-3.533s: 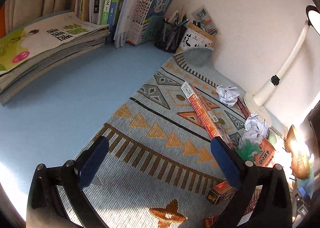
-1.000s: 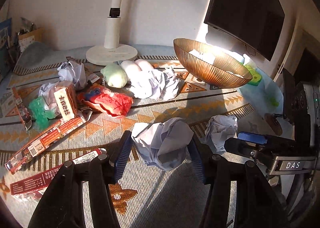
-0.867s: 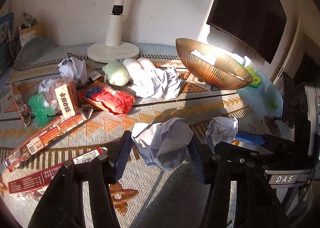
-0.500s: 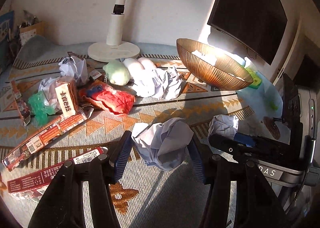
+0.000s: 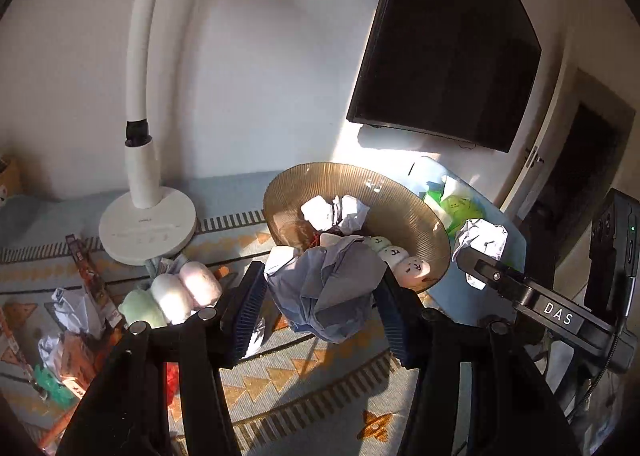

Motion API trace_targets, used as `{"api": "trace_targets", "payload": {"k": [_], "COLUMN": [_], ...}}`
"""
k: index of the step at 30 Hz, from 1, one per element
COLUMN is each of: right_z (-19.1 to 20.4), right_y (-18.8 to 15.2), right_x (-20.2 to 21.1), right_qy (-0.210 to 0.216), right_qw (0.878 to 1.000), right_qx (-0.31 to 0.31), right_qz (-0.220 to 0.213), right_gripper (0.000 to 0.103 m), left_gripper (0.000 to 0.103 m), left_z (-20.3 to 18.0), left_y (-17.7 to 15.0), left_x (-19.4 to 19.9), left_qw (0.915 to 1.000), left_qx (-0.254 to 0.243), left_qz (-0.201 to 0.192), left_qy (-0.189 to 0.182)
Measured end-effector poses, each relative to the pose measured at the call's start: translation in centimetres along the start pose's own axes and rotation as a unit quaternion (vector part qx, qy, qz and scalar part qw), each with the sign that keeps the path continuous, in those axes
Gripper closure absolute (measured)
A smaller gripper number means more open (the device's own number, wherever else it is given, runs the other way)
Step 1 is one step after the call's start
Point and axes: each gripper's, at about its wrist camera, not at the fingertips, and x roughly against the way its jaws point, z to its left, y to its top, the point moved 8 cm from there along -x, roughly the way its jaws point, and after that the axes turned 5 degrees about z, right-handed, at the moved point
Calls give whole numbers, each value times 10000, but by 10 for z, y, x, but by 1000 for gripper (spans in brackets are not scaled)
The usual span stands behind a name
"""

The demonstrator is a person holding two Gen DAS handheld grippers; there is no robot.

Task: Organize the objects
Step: 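Carry both paper balls to the amber bowl and open both tools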

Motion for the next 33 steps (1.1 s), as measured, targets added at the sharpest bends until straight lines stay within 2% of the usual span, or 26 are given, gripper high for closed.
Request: {"api": "trace_targets", "payload": {"k": [3, 6, 7, 8, 9, 10, 12, 15, 18, 21, 26, 29, 33], "right_z": [-16, -24, -24, -25, -29, -33, -39, -37, -26, -6, 39, 67, 98], "right_y": [18, 34, 39, 42, 44, 43, 38, 21, 2, -16, -37, -50, -72], "right_x": [-21, -39, -44, -48, -51, -50, -50, -51, -44, -30, -5, 7, 8], "right_qy": [-397, -359, -306, -330, -415, -505, -475, -384, -344, -57, 226, 394, 585], "right_qw": [9990, 9988, 9991, 9991, 9989, 9985, 9987, 9989, 9988, 9991, 9967, 9943, 9900], "right_qx": [-154, -263, -242, -191, -162, -165, -179, -84, 58, 174, 679, 931, 1205], "right_qz": [145, 185, 168, 173, 161, 107, 78, 259, 339, 392, 389, 328, 436], "right_gripper": [50, 47, 44, 28, 17, 17, 17, 17, 17, 17, 16, 14, 12], "left_gripper": [51, 51, 50, 49, 40, 22, 6, 6, 6, 6, 6, 6, 6], "left_z": [-7, -11, -11, -10, -9, -7, -2, 1, 10, 17, 31, 57, 108], "left_y": [23, 34, 36, 38, 41, 44, 46, 41, 32, 21, 3, -14, -40], "left_x": [-31, -63, -72, -78, -83, -86, -89, -80, -66, -43, 26, 72, 124], "left_qw": [10000, 9999, 9998, 9998, 9998, 9995, 9988, 9989, 9990, 9986, 9972, 9934, 9833], "left_qx": [61, -12, 1, 77, 184, 294, 469, 430, 415, 499, 420, 583, 1143], "left_qz": [-18, 10, 45, 16, -55, -104, -113, -138, -153, -176, -610, -869, -1064], "left_qy": [2, 166, 202, 174, 106, 67, 33, -102, -55, -62, 139, 474, 932]}}
